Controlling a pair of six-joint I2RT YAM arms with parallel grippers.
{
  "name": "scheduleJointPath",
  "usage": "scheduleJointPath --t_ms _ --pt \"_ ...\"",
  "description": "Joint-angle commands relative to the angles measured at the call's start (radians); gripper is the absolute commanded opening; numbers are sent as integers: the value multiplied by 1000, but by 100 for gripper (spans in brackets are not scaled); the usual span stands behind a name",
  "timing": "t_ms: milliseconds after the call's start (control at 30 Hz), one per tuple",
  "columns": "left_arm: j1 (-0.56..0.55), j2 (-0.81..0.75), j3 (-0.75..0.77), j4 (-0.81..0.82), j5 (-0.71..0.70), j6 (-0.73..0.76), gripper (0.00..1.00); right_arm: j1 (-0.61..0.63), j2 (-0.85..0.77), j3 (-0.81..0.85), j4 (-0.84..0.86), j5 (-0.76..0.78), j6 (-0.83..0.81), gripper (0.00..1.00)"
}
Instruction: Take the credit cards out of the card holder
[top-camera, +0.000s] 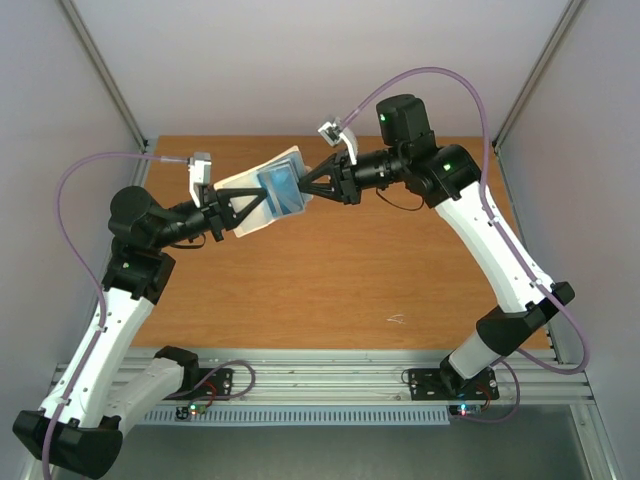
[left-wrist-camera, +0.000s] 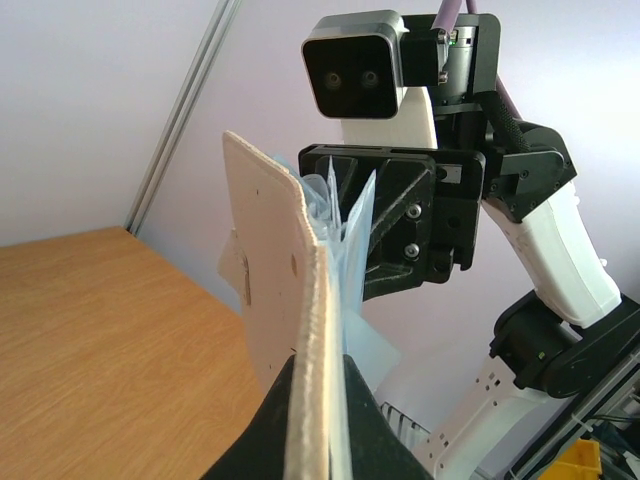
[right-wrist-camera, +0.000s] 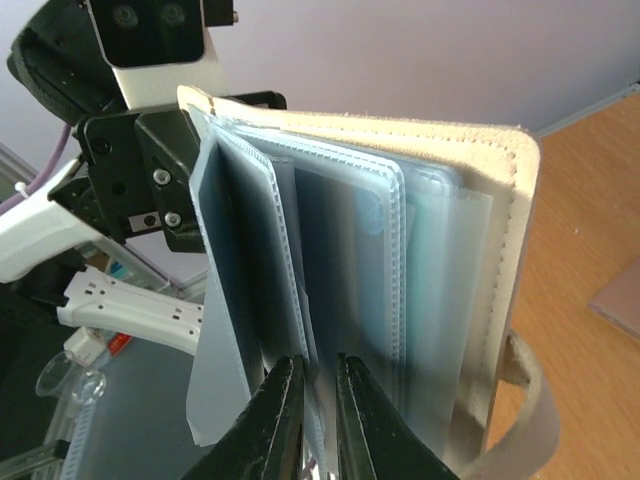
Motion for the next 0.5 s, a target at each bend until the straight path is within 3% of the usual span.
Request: scheduleJointPath --t_ms 0,333,467 --pt "0 -21 0 97 27 20 0 12 11 33 -46 42 -37 11" --pt "-4 -20 -4 54 1 35 0 72 30 59 -32 -32 -43 26" --pt "-4 -20 -8 32 -17 39 0 111 44 69 1 0 -1 26"
